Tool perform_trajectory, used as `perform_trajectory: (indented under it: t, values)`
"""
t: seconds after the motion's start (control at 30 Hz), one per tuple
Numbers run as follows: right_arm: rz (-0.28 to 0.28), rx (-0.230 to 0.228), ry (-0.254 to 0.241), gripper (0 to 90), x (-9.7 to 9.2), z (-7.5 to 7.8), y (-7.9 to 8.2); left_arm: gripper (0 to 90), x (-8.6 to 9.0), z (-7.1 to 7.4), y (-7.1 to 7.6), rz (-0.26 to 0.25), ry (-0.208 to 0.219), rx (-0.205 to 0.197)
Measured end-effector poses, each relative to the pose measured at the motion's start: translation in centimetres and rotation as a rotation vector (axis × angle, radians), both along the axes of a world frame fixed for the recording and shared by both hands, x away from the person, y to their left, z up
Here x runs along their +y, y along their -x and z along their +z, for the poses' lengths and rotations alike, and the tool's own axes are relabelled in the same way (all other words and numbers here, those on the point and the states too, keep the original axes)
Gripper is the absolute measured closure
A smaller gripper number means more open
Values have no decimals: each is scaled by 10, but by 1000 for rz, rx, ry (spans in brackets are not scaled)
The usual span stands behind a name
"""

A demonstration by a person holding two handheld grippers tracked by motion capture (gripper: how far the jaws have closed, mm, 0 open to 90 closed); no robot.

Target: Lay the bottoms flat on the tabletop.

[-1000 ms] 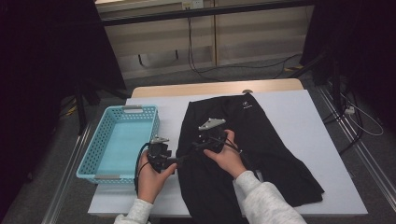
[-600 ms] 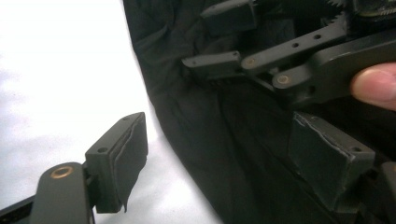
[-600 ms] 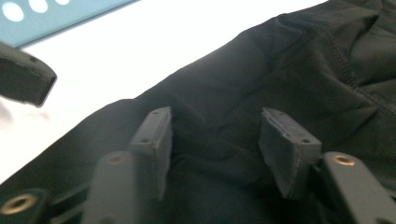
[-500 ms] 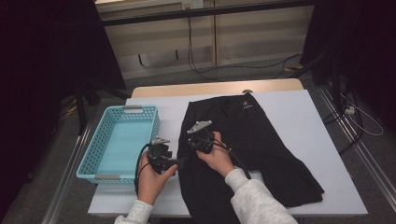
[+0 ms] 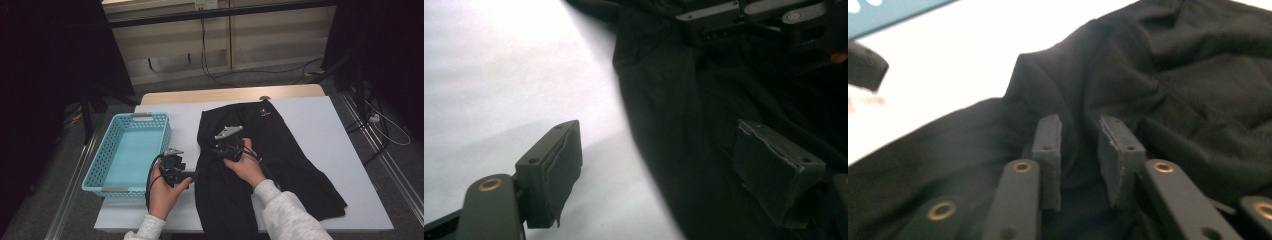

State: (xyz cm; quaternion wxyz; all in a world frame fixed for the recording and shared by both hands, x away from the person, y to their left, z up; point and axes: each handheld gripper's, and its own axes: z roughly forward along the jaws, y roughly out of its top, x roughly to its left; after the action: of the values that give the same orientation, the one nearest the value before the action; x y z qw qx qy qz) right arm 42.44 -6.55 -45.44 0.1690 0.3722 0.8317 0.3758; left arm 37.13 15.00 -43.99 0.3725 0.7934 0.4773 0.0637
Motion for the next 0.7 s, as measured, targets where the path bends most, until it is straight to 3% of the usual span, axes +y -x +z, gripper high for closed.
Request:
perform_trajectory:
  t: [0.03, 0.1, 0.17, 0.3, 0.37, 0.43, 0.5, 0.57, 0.7]
  values:
    - [-9, -10, -1, 605, 3, 1, -1, 206, 0, 0, 0, 1, 1, -2]
    - [-6, -8, -38, 568, 9, 1, -3, 207, 1, 0, 0, 3, -1, -1]
    - [-16, -9, -49, 460, 18, 0, -5, 207, 1, -1, 0, 2, -3, -1]
    - [7, -13, -58, 386, 34, -2, -10, 206, 1, -1, 0, -2, -1, 3]
    - [2, -1, -38, 451, 41, -5, -14, 207, 1, -1, 0, 1, 1, -1]
    - [37, 5, 5, 636, 47, -11, -17, 206, 1, 0, 0, -2, 0, -4]
    - [49, 9, -15, 871, 47, -11, -19, 206, 1, 0, 1, -7, -3, -6]
    - [45, 8, -11, 894, 45, -8, -19, 205, 0, 0, 1, -17, 0, -8]
    - [15, -8, -80, 895, 30, 8, -20, 195, -7, -2, 2, -35, 22, 6]
